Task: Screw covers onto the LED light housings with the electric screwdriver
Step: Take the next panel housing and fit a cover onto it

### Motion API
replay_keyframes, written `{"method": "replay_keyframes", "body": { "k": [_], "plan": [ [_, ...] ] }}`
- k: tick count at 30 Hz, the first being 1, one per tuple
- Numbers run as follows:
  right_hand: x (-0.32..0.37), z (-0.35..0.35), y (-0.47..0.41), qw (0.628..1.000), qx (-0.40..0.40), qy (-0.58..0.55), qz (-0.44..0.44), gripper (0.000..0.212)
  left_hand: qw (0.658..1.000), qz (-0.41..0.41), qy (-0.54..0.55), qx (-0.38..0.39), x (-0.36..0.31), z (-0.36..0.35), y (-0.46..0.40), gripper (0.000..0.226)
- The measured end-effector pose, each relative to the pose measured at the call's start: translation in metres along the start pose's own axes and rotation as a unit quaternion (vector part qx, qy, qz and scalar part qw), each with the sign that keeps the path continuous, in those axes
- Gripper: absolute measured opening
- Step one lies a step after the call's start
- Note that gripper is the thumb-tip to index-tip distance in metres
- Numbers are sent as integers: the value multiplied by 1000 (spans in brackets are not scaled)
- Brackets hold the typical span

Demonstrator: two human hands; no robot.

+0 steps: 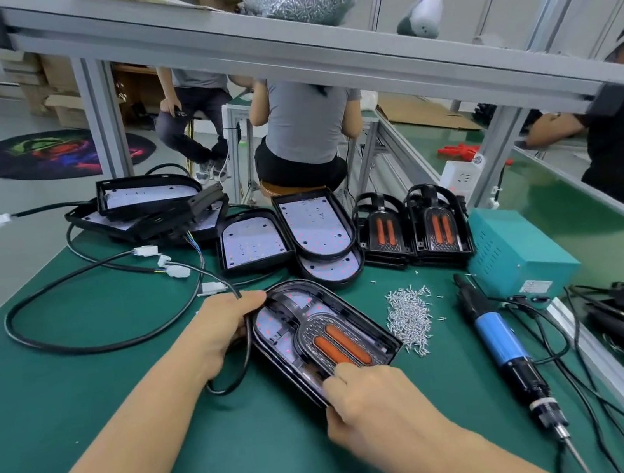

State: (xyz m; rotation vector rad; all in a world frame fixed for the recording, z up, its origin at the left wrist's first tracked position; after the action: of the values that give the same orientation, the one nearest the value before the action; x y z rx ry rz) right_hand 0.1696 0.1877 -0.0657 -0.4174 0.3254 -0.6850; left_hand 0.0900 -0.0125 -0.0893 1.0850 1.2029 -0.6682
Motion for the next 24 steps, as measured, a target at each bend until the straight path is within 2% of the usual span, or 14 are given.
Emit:
{"method": "replay_keyframes", "body": {
  "k": [5, 7, 9, 12, 13, 14, 16, 18, 20, 21, 22, 24],
  "plan": [
    [-13, 9, -6, 995, 91, -46, -4, 17, 1000, 3, -17, 21, -2, 0, 2, 32],
    [-19, 8, -10, 987, 151, -54, -26, 26, 1000, 5, -12, 7, -2, -1, 3, 34],
    [-27, 8, -14, 984, 152, -81, -49, 32, 1000, 5, 2, -3, -2, -3, 3, 34],
    [-47, 6, -23, 979, 20, -150, -135, 24, 1000, 9, 14, -16, -1, -5, 3, 35],
    [-56, 1, -26, 972, 1, -157, -174, 29, 1000, 9, 17, -16, 0, -5, 2, 35],
    [-64, -6, -27, 962, 3, -162, -218, 37, 1000, 7, 22, -14, 0, -6, 2, 35],
    [-77, -22, -31, 929, 64, -194, -310, 48, 999, 5, 31, -10, 0, -7, 2, 34],
    [-83, -36, -34, 890, 100, -258, -363, 45, 1000, 3, 29, -5, 1, -6, 2, 29],
    [-84, -42, -37, 878, 86, -294, -369, 38, 999, -17, -26, -16, -2, -4, 4, 16],
    [-85, -44, -38, 879, 79, -294, -366, 37, 994, -44, -95, -39, -5, -1, 4, 22],
    [-85, -45, -39, 883, 75, -286, -364, 36, 974, -76, -201, -71, -7, 4, 2, 37],
    [-83, -46, -40, 894, 78, -256, -359, 36, 888, -139, -407, -163, -15, 13, 4, 55]
  ]
}}
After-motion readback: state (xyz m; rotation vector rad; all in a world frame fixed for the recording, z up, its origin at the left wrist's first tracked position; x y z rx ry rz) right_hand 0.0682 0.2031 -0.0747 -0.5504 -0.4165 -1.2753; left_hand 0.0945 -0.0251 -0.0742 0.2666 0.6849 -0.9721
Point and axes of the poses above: each hand's wrist, its own y-axis away from the middle knuckle, its own z-axis out of the back of the hand, x = y × z, the point moved 2 cm from there along -y, towards the middle knuckle, and after that the axes turned 12 degrees about -x, right-handed, at the moved point
